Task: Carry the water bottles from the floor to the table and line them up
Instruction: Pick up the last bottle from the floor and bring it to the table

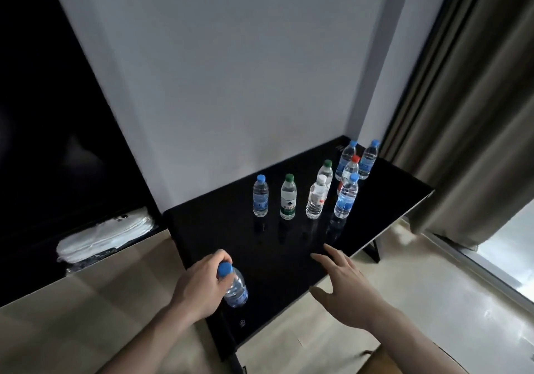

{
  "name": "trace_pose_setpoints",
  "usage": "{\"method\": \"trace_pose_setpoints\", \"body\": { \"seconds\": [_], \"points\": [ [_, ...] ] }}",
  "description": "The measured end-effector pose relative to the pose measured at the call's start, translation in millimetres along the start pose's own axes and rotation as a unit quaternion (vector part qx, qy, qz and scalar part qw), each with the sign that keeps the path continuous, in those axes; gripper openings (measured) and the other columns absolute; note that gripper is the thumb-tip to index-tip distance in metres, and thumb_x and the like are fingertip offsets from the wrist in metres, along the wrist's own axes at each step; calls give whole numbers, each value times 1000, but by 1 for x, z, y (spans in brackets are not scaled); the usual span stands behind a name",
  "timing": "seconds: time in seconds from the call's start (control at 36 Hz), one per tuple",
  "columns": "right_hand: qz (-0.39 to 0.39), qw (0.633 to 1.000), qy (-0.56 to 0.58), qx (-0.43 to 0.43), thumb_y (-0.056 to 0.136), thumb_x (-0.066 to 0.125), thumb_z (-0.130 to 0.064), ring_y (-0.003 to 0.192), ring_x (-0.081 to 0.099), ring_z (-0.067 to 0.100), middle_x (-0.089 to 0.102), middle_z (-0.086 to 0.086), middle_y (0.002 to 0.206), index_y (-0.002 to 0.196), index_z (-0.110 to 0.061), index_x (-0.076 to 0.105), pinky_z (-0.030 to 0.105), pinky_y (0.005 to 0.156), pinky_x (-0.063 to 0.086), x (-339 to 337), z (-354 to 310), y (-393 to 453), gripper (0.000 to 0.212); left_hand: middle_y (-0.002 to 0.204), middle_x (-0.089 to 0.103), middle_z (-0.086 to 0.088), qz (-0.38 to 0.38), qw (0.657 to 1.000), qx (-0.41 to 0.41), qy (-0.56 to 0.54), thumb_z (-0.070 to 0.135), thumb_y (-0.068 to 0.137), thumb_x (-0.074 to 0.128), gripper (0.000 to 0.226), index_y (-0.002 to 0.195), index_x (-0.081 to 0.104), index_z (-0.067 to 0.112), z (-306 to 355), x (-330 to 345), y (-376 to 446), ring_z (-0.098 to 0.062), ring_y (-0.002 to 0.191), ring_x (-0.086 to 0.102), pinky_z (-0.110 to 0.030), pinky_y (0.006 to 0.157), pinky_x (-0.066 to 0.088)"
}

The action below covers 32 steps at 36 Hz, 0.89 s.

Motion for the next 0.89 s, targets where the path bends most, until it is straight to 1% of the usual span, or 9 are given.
{"method": "trace_pose_setpoints", "body": {
  "seconds": [0.11,0.28,0.36,0.47,0.53,0.69,0.89],
  "points": [
    [-8,1000,0,-9,94,56,-51,154,2,21,3,-9,166,155,-37,23,38,123,16,-9,17,30,71,86,60,19,-14,1000,-20,9,43,92,61,15,91,46,39,10,7,23,-3,72,58,-23,59,48],
    [-11,1000,-4,-2,93,56,-53,153,3,19,3,-10,166,154,-38,23,38,123,17,-29,44,81,71,86,60,17,-43,998,-34,20,45,93,61,16,91,46,39,18,20,73,-2,69,59,-15,54,38],
    [-11,1000,-12,5,92,56,-53,153,5,19,4,-10,166,154,-39,24,38,123,18,-39,58,105,71,86,59,17,-52,998,-39,21,45,93,61,17,91,46,38,21,27,103,-2,69,59,-15,54,38],
    [-13,999,-23,18,91,56,-53,152,9,19,7,-9,165,154,-38,24,36,121,20,-51,75,133,72,87,59,17,-70,996,-44,20,42,93,61,15,92,47,36,26,39,141,-2,72,59,-20,58,46],
    [-9,1000,-13,24,90,57,-52,151,12,19,9,-9,165,154,-38,25,36,121,22,-55,84,145,73,87,59,17,-77,996,-43,23,42,93,60,15,93,46,36,29,45,158,-2,72,59,-21,60,48],
    [-15,999,1,52,89,59,-49,149,19,20,14,-8,163,153,-35,29,36,120,27,-65,109,170,72,89,58,15,-101,994,-41,33,45,95,58,14,96,46,38,38,54,201,-2,72,57,-18,55,39],
    [-11,997,-12,76,89,59,-48,147,22,23,14,-8,162,153,-36,28,36,117,30,-86,142,198,72,90,59,14,-106,993,-32,33,42,95,58,12,94,46,38,43,64,235,-4,74,57,-20,58,41]
  ]
}}
Point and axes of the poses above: each hand's wrist, its own y-axis towards the middle knuckle, its own x-axis out of the palm, z = x × y, the point moved 1 cm from there along y, towards the middle knuckle
